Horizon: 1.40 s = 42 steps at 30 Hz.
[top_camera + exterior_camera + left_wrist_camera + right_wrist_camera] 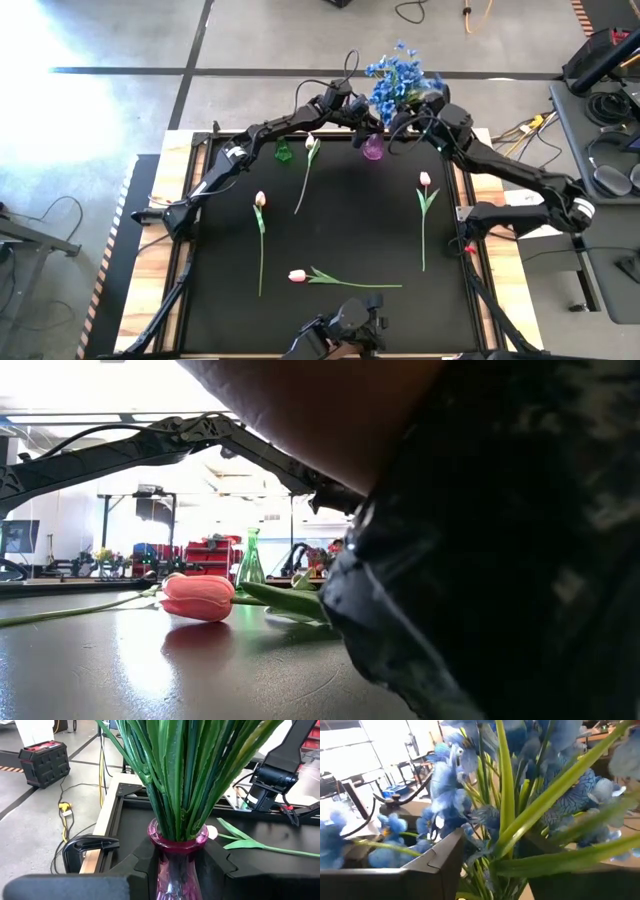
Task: Sort flowers into vase by color
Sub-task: Put the blue flowers into the violet vase
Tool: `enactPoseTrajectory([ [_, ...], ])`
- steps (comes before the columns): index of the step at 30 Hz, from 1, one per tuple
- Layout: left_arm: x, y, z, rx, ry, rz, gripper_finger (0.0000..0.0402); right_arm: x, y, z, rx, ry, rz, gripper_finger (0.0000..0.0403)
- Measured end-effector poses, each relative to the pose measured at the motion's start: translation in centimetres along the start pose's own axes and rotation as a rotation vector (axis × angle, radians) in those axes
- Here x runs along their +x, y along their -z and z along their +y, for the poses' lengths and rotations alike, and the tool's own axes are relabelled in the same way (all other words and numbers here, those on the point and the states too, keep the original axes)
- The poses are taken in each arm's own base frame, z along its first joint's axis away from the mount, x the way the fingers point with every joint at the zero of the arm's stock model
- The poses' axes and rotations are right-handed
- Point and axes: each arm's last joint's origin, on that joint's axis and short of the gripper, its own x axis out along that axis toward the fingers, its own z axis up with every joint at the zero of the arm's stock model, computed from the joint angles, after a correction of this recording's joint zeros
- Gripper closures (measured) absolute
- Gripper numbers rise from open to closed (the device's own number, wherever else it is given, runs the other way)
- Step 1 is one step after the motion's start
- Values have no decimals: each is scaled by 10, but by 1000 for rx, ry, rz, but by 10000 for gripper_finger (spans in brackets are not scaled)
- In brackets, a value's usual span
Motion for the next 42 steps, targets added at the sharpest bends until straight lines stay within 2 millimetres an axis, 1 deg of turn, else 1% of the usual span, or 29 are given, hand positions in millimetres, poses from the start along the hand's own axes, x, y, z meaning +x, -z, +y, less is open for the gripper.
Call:
enactPoseTrajectory([
  [3, 0, 0, 0, 0, 6, 0, 326, 4, -2, 1, -1, 1, 0, 279],
  [7, 0, 0, -1, 0, 13, -1, 326, 8, -2, 3, -9, 10, 5, 365],
  [8, 0, 0, -1, -1, 12, 0, 326, 9, -1, 2, -14, 23, 10, 379],
  [15, 0, 1, 0, -7, 3, 7, 326, 14, 9, 1, -13, 54, 64, 389],
  [27, 0, 0, 0, 3, 2, -3, 326, 21, 22, 1, -26, 56, 131, 390],
  [31, 0, -1, 0, 7, 3, -7, 326, 19, 20, 3, -42, 47, 130, 382],
  [33, 0, -2, 0, 18, 6, -19, 326, 15, 17, 5, -54, 32, 127, 363],
  [38, -2, -15, -1, 91, -3, -84, 326, 2, -13, 13, -61, 9, 109, 289],
  [42, -3, -20, 0, 120, -20, -126, 326, -8, -30, 19, -76, 6, 158, 236],
])
